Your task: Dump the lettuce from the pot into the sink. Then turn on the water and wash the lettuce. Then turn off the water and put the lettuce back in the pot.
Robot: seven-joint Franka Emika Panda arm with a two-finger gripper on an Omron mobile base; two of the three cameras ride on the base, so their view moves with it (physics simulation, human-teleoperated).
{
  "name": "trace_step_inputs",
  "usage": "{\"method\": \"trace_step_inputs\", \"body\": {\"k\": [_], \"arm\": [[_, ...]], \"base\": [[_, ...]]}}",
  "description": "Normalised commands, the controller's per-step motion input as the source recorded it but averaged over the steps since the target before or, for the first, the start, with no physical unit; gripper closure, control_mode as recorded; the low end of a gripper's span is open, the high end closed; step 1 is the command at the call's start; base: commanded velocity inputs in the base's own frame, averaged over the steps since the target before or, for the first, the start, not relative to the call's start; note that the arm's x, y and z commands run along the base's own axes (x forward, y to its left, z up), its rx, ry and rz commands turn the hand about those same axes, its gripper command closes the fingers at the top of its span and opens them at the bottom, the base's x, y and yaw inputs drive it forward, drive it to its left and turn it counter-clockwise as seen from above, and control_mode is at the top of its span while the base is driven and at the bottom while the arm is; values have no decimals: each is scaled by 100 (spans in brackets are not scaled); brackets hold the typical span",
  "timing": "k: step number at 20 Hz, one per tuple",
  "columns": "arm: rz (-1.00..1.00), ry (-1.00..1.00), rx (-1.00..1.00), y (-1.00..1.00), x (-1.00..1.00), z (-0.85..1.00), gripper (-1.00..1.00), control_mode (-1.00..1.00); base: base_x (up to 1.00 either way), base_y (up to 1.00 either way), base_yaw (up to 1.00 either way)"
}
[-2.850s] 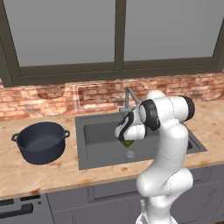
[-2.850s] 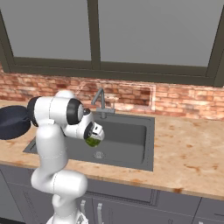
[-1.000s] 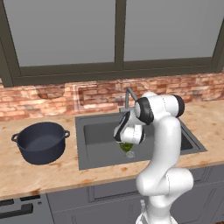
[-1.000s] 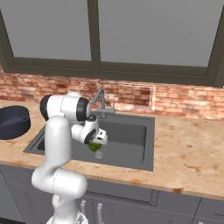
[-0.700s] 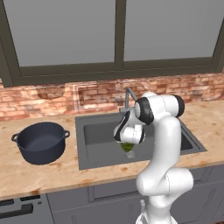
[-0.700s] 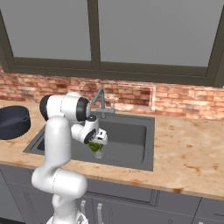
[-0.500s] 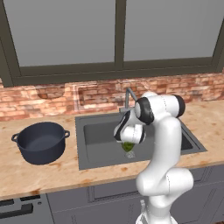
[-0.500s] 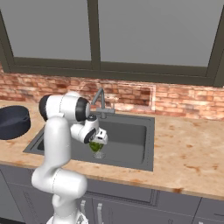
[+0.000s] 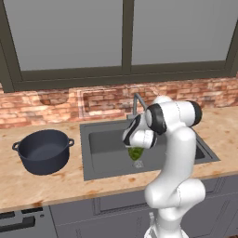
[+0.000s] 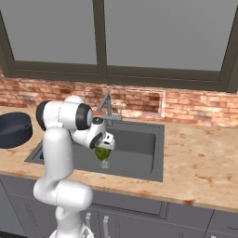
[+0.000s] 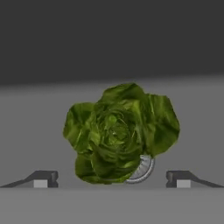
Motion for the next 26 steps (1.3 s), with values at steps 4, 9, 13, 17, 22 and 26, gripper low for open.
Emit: {"method": "trace_step_inputs", "body": {"k": [4,9,13,17,22,26], "arm": [[0,-1,0,-14,-8,11,-100,-100],[2,-14,0,-16,-31,19,-100,-100],[0,-15,0,-18,-32,21,-100,-100],[0,-18,0,-28,-31,6,-100,-100],[0,-24,0,-39,-46,6,-100,-100],[0,-26,0,-40,-39,19,-100,-100]], "base": [[0,0,0],[0,0,0],[0,0,0],[0,0,0],[0,0,0],[0,0,0]]}}
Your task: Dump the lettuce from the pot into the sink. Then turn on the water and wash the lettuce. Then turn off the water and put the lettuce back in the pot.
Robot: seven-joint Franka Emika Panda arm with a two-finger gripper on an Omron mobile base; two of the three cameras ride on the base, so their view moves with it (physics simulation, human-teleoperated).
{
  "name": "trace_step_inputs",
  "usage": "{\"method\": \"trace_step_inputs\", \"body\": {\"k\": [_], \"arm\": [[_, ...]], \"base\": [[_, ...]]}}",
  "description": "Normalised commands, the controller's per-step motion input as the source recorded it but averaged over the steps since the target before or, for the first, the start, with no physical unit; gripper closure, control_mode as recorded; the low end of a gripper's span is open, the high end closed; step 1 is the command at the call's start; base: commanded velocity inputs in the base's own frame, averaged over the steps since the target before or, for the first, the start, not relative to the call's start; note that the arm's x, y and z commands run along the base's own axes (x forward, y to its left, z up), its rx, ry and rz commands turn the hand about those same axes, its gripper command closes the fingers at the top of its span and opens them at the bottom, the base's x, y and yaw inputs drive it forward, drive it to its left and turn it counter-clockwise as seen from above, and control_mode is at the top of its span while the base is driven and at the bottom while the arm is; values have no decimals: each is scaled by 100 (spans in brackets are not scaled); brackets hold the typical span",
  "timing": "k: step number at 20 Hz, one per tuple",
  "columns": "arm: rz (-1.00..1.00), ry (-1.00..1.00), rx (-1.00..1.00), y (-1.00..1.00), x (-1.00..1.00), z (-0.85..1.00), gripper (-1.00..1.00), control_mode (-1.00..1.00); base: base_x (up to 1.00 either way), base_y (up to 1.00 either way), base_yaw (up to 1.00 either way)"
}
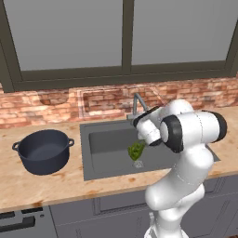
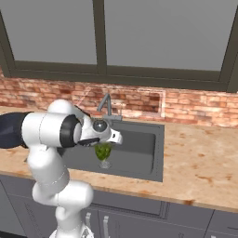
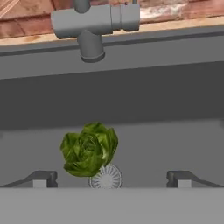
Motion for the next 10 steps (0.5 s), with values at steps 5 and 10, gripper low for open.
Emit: {"method": "trace_step_inputs", "body": {"k": [5,10], "arm": [[0,-36,0,-41,-25,13,-100,-100],[1,-43,-1,-24,-22,6,-100,-100]], "base": [[0,0,0],[0,0,0]]}}
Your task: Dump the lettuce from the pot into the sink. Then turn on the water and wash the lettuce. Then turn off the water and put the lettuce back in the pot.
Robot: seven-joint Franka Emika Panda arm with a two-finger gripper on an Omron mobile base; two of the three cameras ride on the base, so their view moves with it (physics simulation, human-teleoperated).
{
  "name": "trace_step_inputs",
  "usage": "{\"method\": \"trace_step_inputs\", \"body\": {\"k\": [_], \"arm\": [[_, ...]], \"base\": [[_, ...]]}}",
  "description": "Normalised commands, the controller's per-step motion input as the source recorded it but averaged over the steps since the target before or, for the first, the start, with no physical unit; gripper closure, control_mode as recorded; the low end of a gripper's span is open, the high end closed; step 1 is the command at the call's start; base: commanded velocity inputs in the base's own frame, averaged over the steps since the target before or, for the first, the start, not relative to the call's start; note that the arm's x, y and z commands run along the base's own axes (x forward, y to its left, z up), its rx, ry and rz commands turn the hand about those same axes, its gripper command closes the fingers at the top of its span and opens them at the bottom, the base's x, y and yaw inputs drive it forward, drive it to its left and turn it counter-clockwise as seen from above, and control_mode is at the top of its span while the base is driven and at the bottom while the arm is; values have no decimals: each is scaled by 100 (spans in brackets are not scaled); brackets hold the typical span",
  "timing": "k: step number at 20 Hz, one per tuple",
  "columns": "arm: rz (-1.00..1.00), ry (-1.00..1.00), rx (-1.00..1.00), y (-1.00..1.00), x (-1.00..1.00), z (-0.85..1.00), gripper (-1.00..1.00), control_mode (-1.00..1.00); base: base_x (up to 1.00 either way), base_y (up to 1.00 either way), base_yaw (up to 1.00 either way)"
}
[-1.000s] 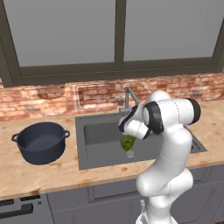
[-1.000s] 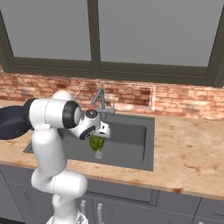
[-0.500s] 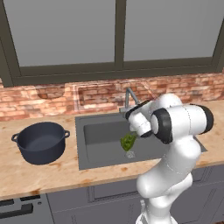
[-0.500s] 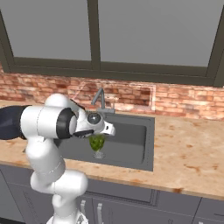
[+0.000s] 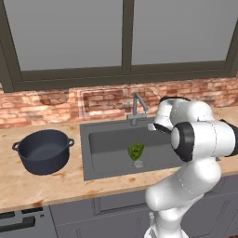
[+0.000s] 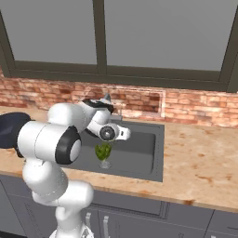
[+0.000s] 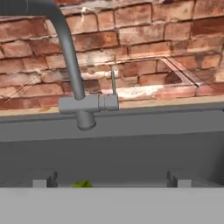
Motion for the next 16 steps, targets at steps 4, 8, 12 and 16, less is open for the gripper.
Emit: {"method": "trace_step_inputs", "body": {"k": [4,8,12,16], "arm": [[1,-22,-1,-1,-10,0,-100,-100],[0,-15,-2,0,-25,0,-100,-100],[4,-33,-9,0,-54,0,-100,-100],[1,-31,-5,0,-42,35,-100,-100]], "base": [[0,0,0],[0,0,0],[0,0,0],[0,0,0]]}}
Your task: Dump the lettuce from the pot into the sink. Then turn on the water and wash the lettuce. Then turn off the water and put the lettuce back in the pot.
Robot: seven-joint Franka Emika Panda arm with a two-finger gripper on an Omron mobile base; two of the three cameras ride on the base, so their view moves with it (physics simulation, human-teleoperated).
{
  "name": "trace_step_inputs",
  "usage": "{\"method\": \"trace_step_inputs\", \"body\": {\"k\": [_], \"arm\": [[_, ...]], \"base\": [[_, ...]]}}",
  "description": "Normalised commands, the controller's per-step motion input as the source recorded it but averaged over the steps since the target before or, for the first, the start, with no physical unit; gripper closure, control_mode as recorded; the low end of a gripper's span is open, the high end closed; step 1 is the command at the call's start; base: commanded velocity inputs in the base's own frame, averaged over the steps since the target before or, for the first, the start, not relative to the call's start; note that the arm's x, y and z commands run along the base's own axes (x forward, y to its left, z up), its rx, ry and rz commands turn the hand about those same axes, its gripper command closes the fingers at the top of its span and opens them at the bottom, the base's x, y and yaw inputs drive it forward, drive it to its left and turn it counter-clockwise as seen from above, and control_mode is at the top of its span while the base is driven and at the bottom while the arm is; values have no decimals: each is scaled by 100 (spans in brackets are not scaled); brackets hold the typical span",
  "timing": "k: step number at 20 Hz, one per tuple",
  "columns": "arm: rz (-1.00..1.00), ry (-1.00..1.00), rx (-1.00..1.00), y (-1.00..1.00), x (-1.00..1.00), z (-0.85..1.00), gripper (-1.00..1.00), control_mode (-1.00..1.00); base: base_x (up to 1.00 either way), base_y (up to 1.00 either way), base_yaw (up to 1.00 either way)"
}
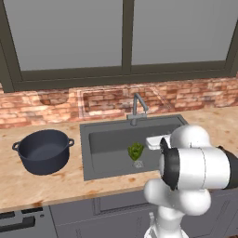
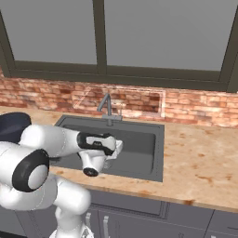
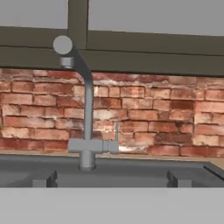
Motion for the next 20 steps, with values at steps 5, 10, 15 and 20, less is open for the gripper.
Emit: {"method": "trace_step_inputs", "body": {"k": [5,10,15,20], "arm": [[0,-31,-5,-21,-31,59,-100,-100],[2,-41,0,-29,-16,56,-100,-100],[1,-7,0,-7,-4,14,-100,-100],[0,0,0,0,0,-2,-100,-100]], "base": [[0,0,0],[0,0,0],[0,0,0],[0,0,0]]}}
